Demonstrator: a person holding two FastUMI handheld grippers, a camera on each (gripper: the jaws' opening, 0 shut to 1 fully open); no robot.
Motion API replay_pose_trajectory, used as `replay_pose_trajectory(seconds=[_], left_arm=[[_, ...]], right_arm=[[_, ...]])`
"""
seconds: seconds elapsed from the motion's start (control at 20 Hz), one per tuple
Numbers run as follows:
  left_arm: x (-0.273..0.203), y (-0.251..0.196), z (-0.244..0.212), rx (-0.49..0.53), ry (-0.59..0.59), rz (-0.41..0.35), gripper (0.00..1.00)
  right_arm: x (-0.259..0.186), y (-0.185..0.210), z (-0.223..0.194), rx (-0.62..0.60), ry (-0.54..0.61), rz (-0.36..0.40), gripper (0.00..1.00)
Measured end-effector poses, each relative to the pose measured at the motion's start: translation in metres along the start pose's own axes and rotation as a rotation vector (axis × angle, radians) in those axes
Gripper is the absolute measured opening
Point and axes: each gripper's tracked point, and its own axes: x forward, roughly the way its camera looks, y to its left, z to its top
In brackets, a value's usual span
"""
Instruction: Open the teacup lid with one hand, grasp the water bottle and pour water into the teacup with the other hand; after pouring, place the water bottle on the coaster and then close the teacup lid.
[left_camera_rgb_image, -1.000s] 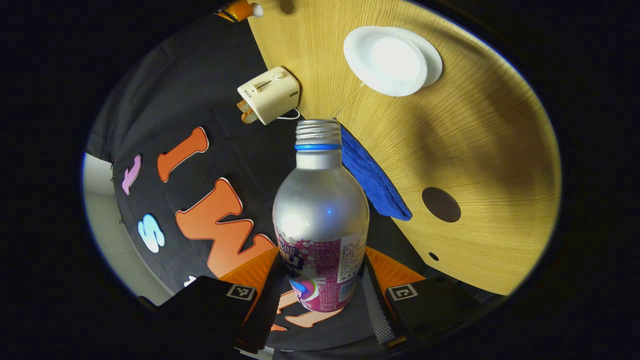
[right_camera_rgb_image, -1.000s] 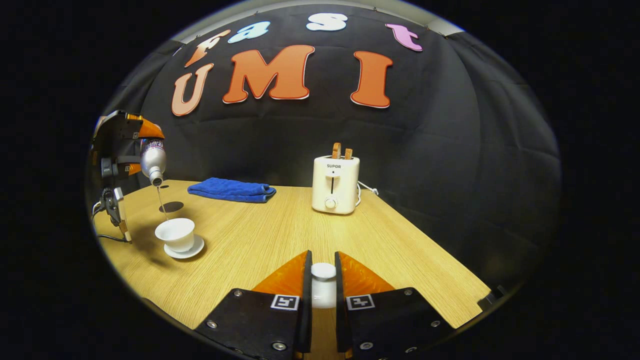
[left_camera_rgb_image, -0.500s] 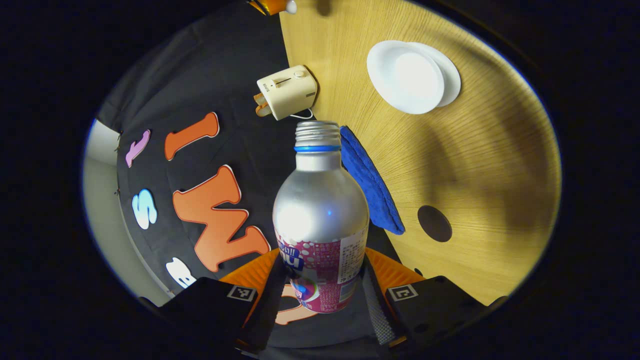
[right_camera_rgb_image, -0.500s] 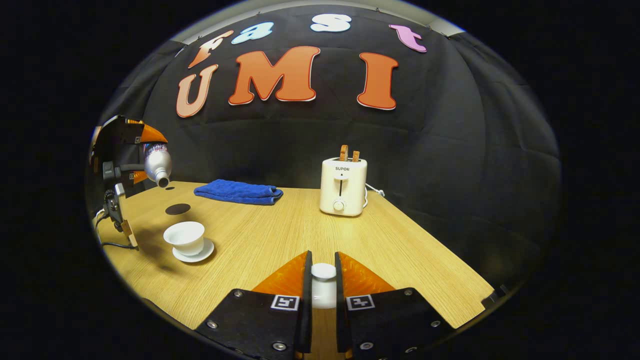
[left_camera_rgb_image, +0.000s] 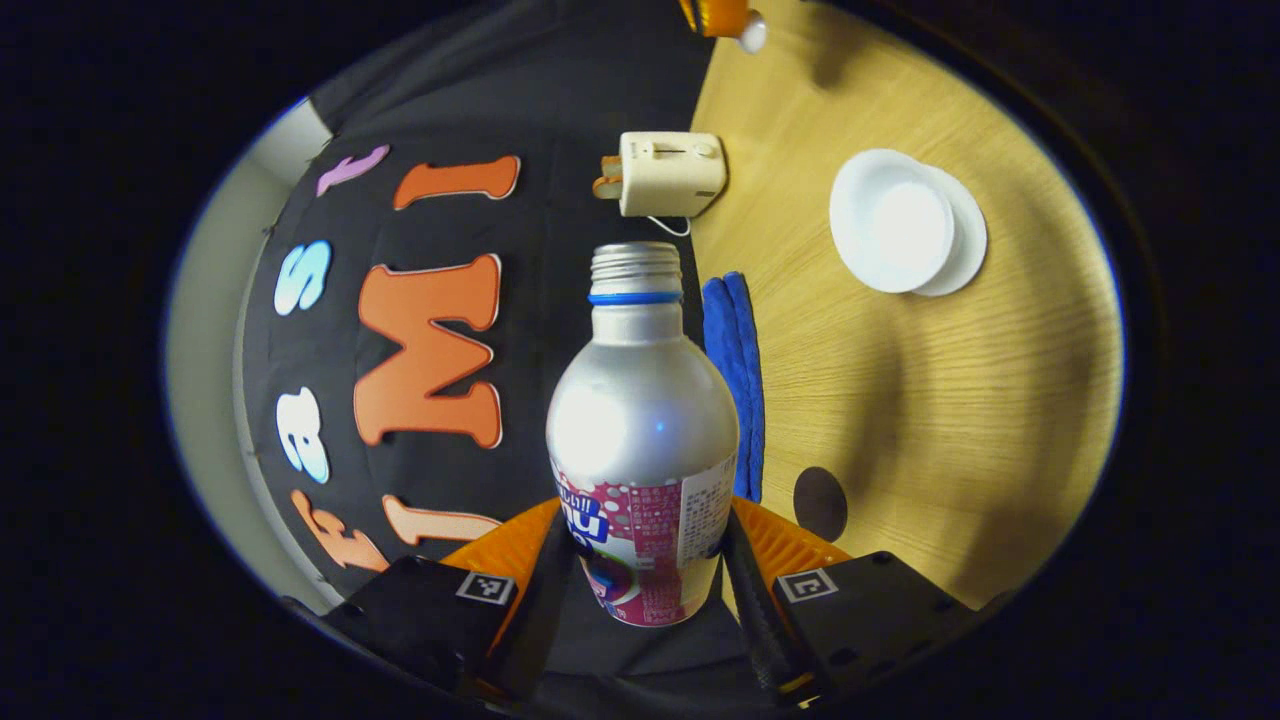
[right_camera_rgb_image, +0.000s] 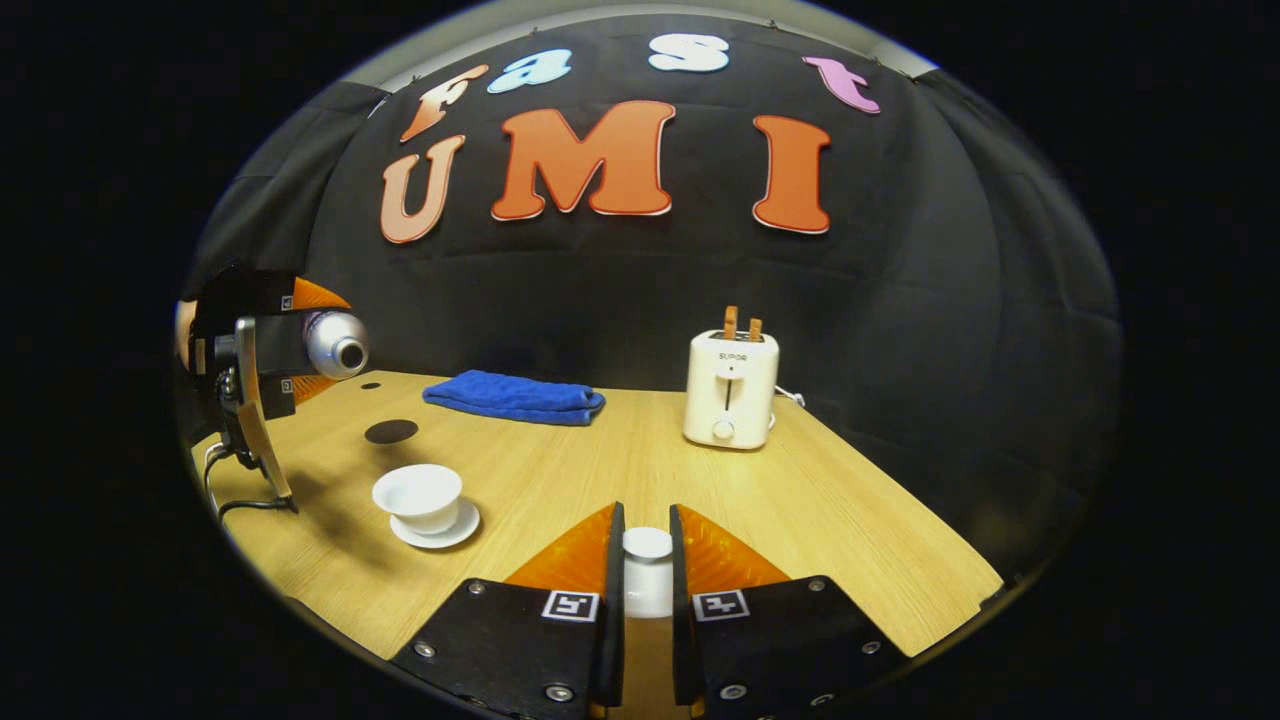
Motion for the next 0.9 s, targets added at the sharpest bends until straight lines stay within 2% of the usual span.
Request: replay_pose_trajectory(seconds=[0.15, 0.2, 0.25, 0.3, 0.35, 0.4, 0.7, 0.75, 0.8, 0.9], left_arm=[[-0.003, 0.001, -0.017, -0.139, 0.014, 0.038, 0.76], [-0.006, 0.000, -0.023, -0.201, 0.017, 0.047, 0.84], [-0.006, -0.002, -0.028, -0.257, 0.026, 0.055, 0.84], [-0.008, -0.001, -0.035, -0.311, 0.034, 0.071, 0.76], [-0.008, -0.004, -0.042, -0.367, 0.048, 0.075, 0.75], [-0.008, -0.007, -0.050, -0.425, 0.059, 0.084, 0.80], [0.003, -0.010, -0.069, -0.760, 0.101, 0.143, 0.80], [0.006, -0.007, -0.069, -0.817, 0.101, 0.159, 0.75], [0.006, -0.007, -0.072, -0.871, 0.099, 0.176, 0.80], [0.010, -0.004, -0.074, -0.984, 0.091, 0.203, 0.80]], right_arm=[[0.005, 0.026, 0.005, -0.026, -0.002, 0.045, 0.20], [0.007, 0.035, 0.007, -0.033, -0.004, 0.058, 0.20], [0.009, 0.044, 0.009, -0.039, -0.006, 0.075, 0.20], [0.011, 0.055, 0.012, -0.043, -0.008, 0.093, 0.20], [0.013, 0.066, 0.013, -0.050, -0.009, 0.113, 0.20], [0.015, 0.076, 0.015, -0.059, -0.010, 0.129, 0.20], [0.027, 0.135, 0.032, -0.102, -0.025, 0.228, 0.20], [0.030, 0.142, 0.034, -0.109, -0.028, 0.239, 0.20], [0.031, 0.151, 0.038, -0.118, -0.034, 0.251, 0.20], [0.037, 0.163, 0.042, -0.140, -0.038, 0.267, 0.20]])
